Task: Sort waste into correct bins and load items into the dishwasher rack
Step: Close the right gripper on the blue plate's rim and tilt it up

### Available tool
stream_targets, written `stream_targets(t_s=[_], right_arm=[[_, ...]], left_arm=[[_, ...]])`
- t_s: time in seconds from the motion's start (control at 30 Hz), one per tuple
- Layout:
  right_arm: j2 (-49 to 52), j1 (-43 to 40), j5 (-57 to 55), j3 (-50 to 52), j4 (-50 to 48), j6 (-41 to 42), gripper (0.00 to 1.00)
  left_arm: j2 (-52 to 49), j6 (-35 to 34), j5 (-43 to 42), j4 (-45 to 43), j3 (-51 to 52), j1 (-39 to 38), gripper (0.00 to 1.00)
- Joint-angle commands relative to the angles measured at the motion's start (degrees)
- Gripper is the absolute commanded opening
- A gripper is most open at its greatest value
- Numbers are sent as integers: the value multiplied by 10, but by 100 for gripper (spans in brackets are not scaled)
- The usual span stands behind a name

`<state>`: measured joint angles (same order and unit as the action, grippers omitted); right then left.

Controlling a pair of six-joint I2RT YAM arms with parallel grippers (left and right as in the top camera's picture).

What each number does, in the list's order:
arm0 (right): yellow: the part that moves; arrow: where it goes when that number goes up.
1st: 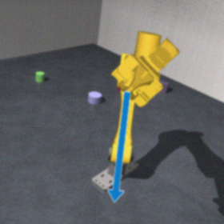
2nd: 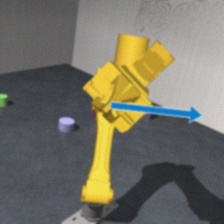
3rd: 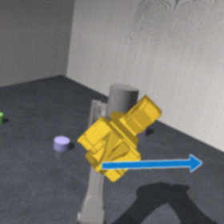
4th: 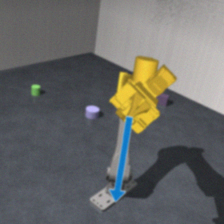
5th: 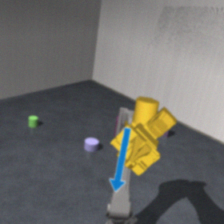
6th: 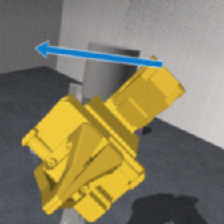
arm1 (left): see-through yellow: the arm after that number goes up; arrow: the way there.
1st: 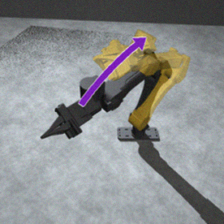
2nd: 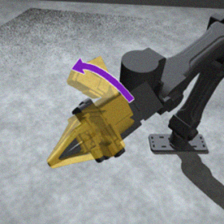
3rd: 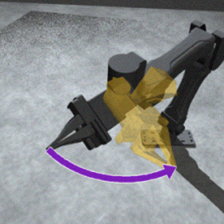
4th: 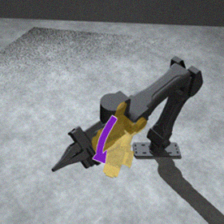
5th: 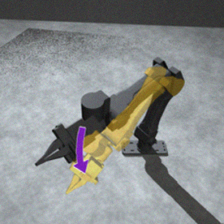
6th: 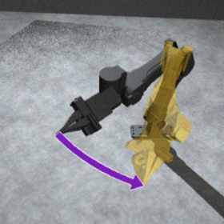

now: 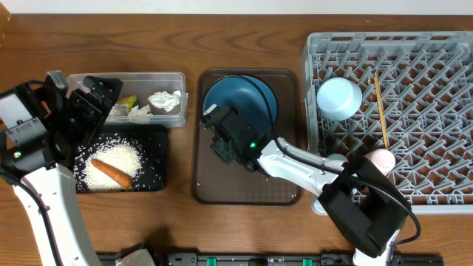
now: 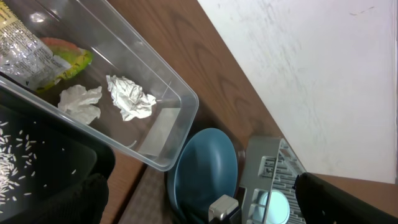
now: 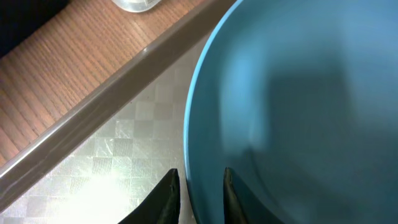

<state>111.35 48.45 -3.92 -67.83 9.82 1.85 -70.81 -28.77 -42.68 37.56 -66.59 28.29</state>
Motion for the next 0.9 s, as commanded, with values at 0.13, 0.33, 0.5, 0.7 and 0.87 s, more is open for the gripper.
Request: stream_targets(t_s=[0.13, 0.33, 0.5, 0.7, 0.87], right_arm=[[-14, 6, -6, -7, 1, -7, 23], [-14, 6, -6, -7, 3, -7, 27], [-14, 6, -6, -7, 2, -7, 26], [-14, 6, -6, -7, 3, -7, 26], [-13, 6, -6, -7, 10, -18, 27]], left_arm=[[8, -5, -1, 2, -12, 3, 98], [8, -5, -1, 2, -12, 3, 98], [8, -5, -1, 2, -12, 3, 98], [8, -5, -1, 2, -12, 3, 98], [8, -5, -1, 2, -12, 2, 98]])
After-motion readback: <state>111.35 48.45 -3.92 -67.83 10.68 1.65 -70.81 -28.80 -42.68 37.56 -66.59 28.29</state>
